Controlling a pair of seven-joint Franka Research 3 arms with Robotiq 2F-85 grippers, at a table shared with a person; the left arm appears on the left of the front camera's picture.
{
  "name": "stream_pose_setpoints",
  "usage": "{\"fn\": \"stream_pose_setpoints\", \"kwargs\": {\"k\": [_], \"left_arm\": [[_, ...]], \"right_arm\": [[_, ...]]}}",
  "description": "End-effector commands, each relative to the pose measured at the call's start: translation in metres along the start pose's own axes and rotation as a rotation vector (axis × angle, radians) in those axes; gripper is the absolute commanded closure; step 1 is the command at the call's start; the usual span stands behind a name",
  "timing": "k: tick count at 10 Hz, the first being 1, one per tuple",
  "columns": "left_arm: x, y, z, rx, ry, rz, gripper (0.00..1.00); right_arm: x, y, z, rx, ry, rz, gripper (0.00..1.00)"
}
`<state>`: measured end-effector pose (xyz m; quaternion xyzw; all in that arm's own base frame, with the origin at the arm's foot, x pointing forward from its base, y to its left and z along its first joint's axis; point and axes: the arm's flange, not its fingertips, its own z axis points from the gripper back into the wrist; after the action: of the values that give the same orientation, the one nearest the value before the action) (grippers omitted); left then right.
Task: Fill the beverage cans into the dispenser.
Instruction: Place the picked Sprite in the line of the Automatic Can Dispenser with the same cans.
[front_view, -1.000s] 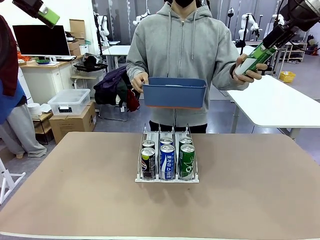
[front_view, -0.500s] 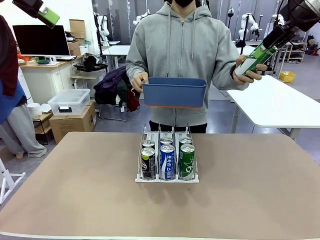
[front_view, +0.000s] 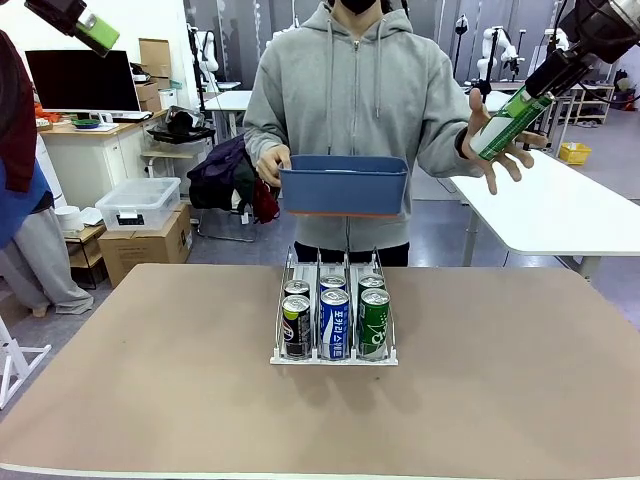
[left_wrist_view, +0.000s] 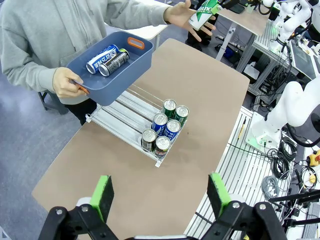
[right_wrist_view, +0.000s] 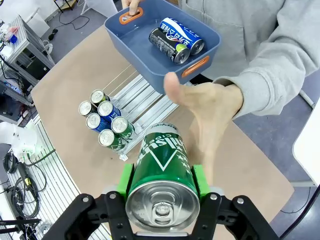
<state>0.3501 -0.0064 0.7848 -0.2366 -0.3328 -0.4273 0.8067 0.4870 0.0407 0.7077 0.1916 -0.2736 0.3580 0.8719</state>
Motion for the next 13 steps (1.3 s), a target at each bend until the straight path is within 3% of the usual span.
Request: {"fn": "stream_pose_setpoints", "kwargs": {"k": [1, 9, 11, 13], "left_arm": [[-0.001, -0.001, -0.001, -0.003, 0.007, -0.006, 0.0], [-0.001, -0.001, -0.001, -0.003, 0.007, -0.006, 0.0], [-0.001, -0.001, -0.001, -0.003, 0.007, -0.006, 0.0], [-0.001, -0.001, -0.001, -0.003, 0.007, -0.006, 0.0]], "right_arm": [[0.001, 0.001, 0.002, -0.008, -0.004, 0.003, 0.46], [0.0, 0.0, 0.0, 0.0, 0.0, 0.0, 0.42], [-0.009, 0.029, -0.008, -0.001, 0.043, -0.129, 0.42], [-0.018, 0.059, -0.019, 0.016, 0.065, -0.164, 0.42]]}}
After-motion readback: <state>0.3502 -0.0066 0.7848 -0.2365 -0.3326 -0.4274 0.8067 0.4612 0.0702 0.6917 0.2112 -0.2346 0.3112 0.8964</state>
